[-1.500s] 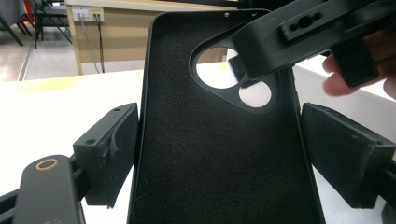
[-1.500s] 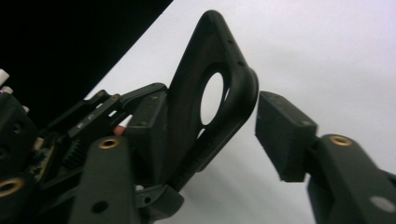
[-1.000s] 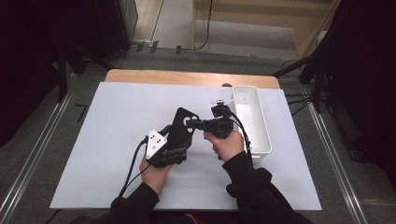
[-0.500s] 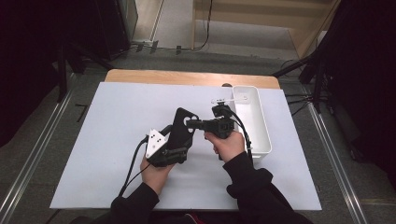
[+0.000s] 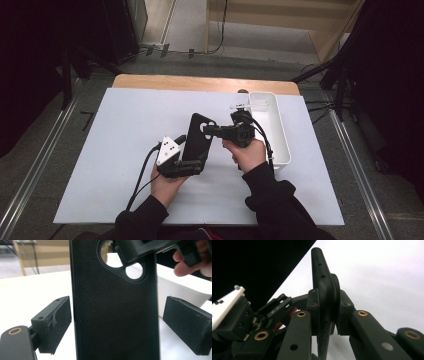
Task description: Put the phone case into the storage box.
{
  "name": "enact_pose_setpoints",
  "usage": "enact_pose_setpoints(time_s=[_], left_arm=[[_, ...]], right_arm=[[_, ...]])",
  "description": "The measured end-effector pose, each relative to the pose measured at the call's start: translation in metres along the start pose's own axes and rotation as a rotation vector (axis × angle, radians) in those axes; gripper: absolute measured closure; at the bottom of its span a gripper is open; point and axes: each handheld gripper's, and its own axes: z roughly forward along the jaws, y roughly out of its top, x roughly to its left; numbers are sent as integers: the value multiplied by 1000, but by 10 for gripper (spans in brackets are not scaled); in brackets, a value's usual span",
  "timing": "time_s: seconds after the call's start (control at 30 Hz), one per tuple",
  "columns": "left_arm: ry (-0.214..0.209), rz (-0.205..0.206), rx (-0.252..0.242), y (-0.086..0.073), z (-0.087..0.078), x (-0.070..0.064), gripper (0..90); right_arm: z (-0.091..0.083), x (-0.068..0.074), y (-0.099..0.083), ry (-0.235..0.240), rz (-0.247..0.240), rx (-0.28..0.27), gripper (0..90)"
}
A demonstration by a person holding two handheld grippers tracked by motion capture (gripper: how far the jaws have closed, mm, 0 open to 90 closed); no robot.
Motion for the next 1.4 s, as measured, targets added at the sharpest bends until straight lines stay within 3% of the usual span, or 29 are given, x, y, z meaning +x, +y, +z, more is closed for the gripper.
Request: enact_pose_setpoints(time_s=[0.2,0.43,0.5,0.57,0.8,0.97,1.07,1.2,1.4], left_arm=[[-50,-31,46,3,-3,6,83],[-90,-33,68,9,-8,12,83],[-122,-38,81,10,-8,15,87],[-135,-39,99,10,-9,18,133],[-197,-68,129,14,-11,30,133],[-236,-40,142,19,-15,35,134],[-244,-12,160,21,-18,36,134],[-277,-11,168,25,-20,38,134],[-323,-9,174,28,-23,42,135]], right_arm=[[-1,0,-1,-58,-46,-1,749],[-6,-5,0,-70,-63,-11,749],[-8,-6,0,-72,-77,-17,749],[-9,-6,0,-69,-96,-18,749],[-13,-5,-2,-59,-172,-13,749],[-16,-7,-3,-39,-220,-13,749],[-16,-6,-3,-14,-236,16,750],[-16,-5,-5,-9,-291,23,750],[-20,-6,-5,35,-334,15,750]])
